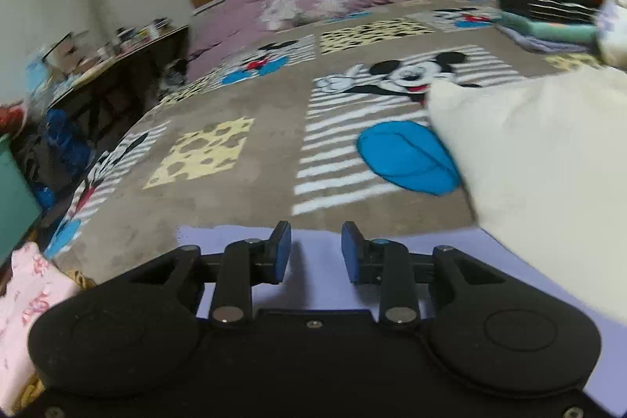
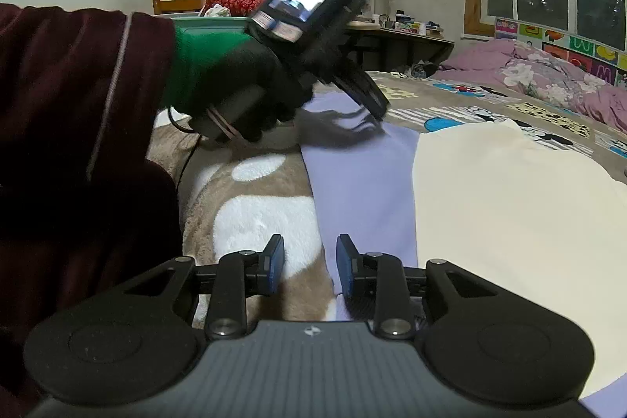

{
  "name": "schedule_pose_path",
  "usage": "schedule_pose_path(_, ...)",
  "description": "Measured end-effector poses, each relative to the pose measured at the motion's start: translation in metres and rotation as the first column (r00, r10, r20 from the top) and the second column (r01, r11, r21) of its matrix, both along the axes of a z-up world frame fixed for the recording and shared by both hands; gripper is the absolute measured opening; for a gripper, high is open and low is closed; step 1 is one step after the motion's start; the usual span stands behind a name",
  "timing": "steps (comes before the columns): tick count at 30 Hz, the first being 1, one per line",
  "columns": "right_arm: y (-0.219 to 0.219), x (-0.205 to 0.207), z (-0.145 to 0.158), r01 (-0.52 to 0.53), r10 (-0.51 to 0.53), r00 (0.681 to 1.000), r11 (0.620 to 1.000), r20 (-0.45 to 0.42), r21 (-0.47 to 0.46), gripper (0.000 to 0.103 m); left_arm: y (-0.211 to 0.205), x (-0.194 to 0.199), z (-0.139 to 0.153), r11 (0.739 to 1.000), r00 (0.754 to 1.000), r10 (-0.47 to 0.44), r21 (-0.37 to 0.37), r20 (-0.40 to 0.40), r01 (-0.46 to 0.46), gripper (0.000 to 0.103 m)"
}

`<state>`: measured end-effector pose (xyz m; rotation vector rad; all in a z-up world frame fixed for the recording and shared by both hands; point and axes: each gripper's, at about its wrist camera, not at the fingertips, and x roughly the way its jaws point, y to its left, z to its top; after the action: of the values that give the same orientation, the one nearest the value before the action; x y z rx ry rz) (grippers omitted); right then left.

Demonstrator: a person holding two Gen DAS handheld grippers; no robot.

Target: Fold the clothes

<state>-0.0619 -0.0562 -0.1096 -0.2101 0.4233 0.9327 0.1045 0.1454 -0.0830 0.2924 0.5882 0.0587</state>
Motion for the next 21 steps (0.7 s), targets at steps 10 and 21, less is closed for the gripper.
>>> schedule_pose_path(10,0.0,0.001,0.0,-0.015,0.016,1.0,1.0,-0.015,0.011,0.033,0.002,0.006,-0.015,0.985,0.992,0.126,0.115,0.008,-0.126,0.029)
schedule_pose_path(21,0.0,-0.001,-0.002,-0.025,0.026,1.0,1.0,-0.017,0.018,0.034,0.021,0.021,-0.018,0.999,0.998,0.051,-0.003,-0.047,-0.051,0.029)
